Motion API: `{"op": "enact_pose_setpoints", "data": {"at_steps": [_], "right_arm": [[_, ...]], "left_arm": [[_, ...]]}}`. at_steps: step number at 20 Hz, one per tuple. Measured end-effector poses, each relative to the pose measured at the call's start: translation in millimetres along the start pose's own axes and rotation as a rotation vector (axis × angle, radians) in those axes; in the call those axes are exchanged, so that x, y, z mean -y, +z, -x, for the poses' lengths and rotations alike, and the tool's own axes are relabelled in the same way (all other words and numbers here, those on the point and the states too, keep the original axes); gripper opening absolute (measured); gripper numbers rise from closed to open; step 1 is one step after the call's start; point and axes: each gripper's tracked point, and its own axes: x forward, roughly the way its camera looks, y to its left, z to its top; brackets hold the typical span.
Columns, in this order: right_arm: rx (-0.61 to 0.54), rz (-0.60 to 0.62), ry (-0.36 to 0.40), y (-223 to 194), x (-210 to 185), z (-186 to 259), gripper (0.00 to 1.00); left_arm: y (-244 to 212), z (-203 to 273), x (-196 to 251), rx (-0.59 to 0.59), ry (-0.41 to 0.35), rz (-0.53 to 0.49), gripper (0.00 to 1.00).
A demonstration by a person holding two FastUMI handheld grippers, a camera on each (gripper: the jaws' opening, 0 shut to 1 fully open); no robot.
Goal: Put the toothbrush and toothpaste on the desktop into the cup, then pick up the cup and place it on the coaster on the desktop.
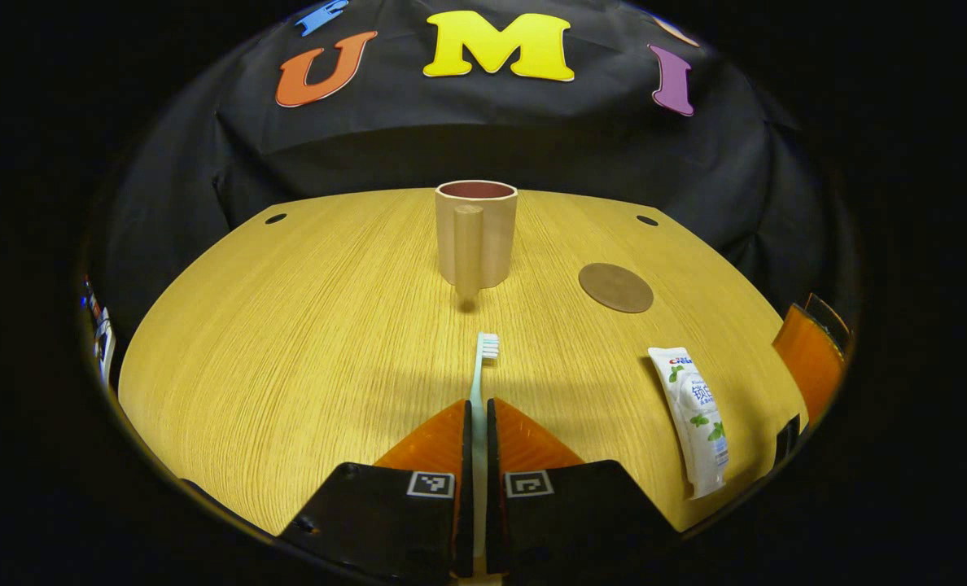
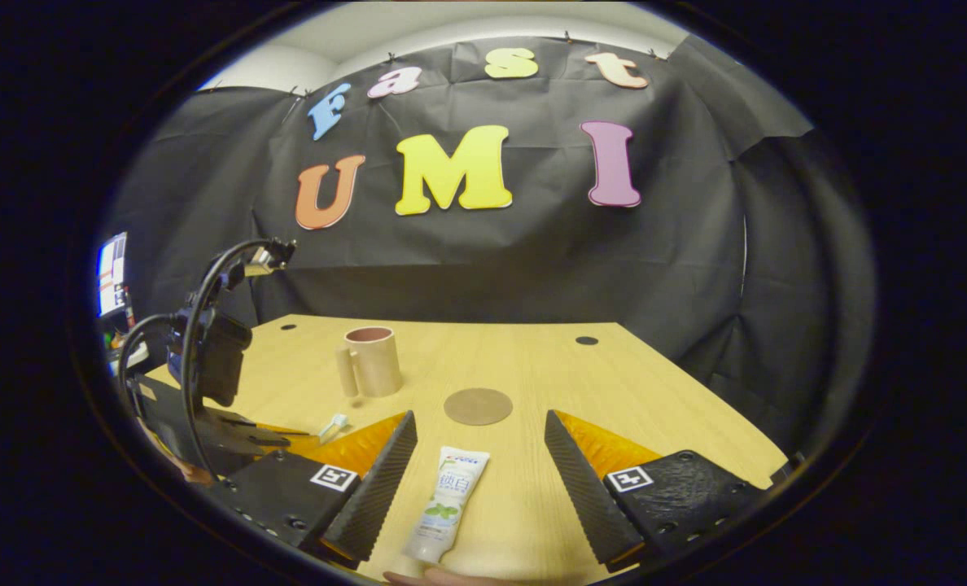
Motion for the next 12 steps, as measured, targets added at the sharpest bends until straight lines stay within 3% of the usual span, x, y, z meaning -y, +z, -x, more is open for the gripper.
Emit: {"op": "enact_pose_setpoints", "data": {"at_steps": [6, 12], "right_arm": [[-0.052, 0.014, 0.01, -17.5, -6.1, -5.5, 0.95], [-0.179, 0.014, 0.041, -52.2, -21.8, -12.1, 0.97]], "left_arm": [[29.9, 26.7, 5.5, 0.133, 0.008, -0.028, 0.07], [71.2, 61.4, -2.3, 0.335, 0.077, -0.063, 0.05]]}}
